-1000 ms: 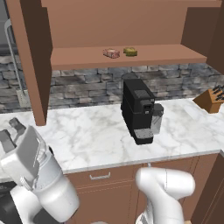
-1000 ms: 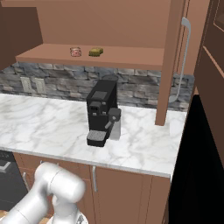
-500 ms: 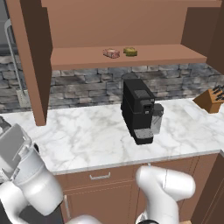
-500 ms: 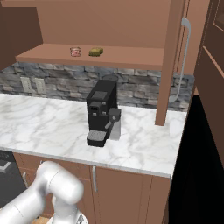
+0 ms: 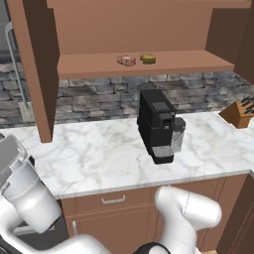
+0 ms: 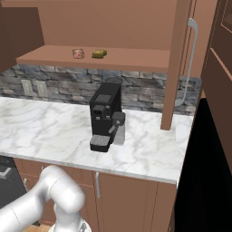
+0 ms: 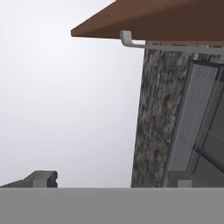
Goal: Pick up the sponge and bar soap from the sink, and place them back in the cabinet, and close the cabinet doors.
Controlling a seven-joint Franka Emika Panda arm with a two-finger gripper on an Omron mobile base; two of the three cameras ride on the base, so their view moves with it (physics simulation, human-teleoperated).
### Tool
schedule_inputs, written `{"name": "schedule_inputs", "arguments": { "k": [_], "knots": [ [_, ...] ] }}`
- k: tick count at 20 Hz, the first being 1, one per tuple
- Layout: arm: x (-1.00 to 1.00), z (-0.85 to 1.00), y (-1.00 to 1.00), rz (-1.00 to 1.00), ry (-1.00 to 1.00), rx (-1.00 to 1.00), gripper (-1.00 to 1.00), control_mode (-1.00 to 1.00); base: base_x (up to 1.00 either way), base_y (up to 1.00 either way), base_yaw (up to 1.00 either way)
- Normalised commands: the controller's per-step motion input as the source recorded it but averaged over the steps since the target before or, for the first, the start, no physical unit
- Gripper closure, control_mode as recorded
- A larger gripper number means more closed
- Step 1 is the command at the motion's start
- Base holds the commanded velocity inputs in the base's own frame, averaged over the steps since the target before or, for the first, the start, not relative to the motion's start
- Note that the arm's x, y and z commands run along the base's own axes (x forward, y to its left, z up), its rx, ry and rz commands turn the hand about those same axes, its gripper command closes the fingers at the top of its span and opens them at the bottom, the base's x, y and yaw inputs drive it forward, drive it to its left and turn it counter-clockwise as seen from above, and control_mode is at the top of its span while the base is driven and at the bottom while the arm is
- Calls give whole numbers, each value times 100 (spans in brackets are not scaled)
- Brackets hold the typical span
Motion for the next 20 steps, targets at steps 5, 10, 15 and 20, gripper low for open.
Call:
{"name": "schedule_inputs", "arguments": {
  "k": [5,10,15,20],
  "knots": [
    [44,-24,15,0,-15,13,-100,-100,0,0,0],
    [43,-33,20,0,-14,9,-100,-100,0,0,0],
    [49,-18,6,0,-17,9,-100,-100,0,0,0],
    [39,-31,12,0,-18,4,-100,-100,0,0,0]
  ]
}}
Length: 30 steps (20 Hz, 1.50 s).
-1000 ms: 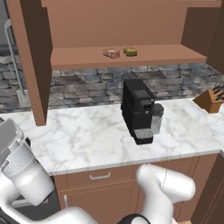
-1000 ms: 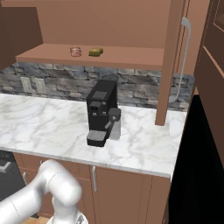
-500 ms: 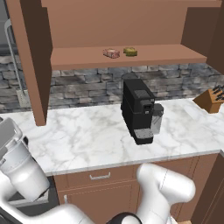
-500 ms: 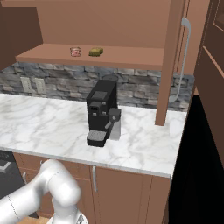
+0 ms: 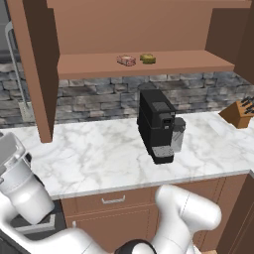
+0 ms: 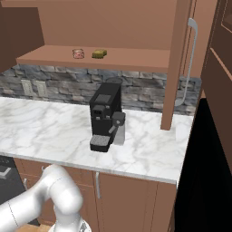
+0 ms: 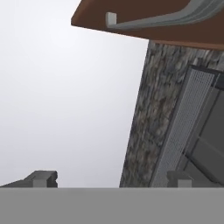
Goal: Pick up the sponge and bar soap from the sink, and place them back in the cabinet, and close the cabinet doors.
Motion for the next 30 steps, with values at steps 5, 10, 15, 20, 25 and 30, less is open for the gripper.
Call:
{"name": "schedule_inputs", "arguments": {
  "k": [5,10,15,20,25,30],
  "knots": [
    [42,-36,8,0,-18,4,-100,-100,0,0,0],
    [44,-32,8,0,-17,6,-100,-100,0,0,0],
    [50,-33,18,0,-14,5,-100,-100,0,0,0],
    [54,-20,18,0,-13,6,-100,-100,0,0,0],
    [54,-24,22,0,-12,4,-100,-100,0,0,0],
    [42,-10,4,0,-12,7,-100,-100,0,0,0]
  ]
}}
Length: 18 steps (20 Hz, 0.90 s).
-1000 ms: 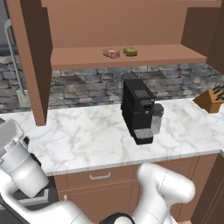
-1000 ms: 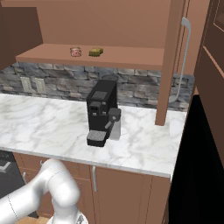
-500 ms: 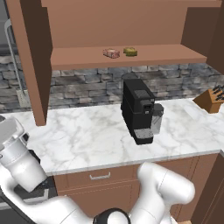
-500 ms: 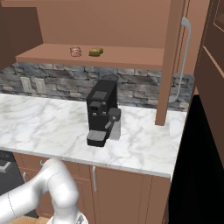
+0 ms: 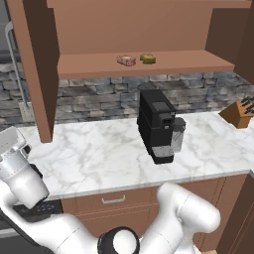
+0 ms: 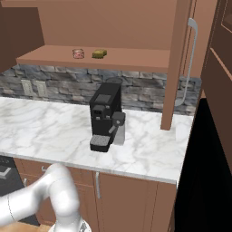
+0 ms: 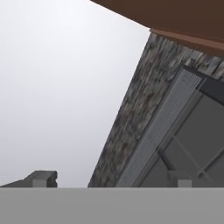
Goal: Pick up the sponge and bar soap from the sink, and place them back in the cabinet, and close the cabinet doors.
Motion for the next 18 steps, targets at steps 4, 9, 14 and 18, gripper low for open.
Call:
{"name": "schedule_inputs", "arguments": {
  "k": [4,9,14,18],
  "knots": [
    [25,-8,0,-2,-16,6,-100,-100,0,0,0],
    [5,-17,-4,-4,-17,3,-100,-100,0,0,0],
    [0,-20,-8,-8,-16,1,-100,-100,0,0,0],
    [0,-4,-28,-7,-14,5,-100,-100,0,0,0]
  ]
}}
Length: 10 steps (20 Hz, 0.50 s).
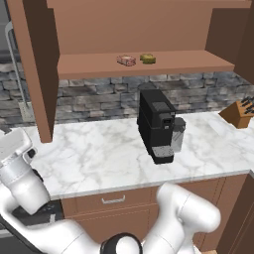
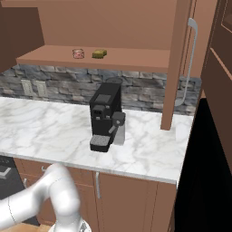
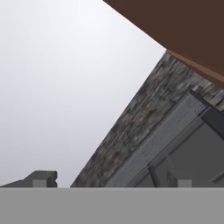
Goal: Pick up the sponge and bar soap from the sink, and place them back in the cabinet, and close the cabinet doors.
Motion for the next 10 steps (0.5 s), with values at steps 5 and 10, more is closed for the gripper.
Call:
{"name": "schedule_inputs", "arguments": {
  "k": [5,10],
  "knots": [
    [3,0,-32,-6,-13,6,-100,-100,0,0,0],
    [8,0,-30,-7,-14,9,-100,-100,0,0,0]
  ]
}}
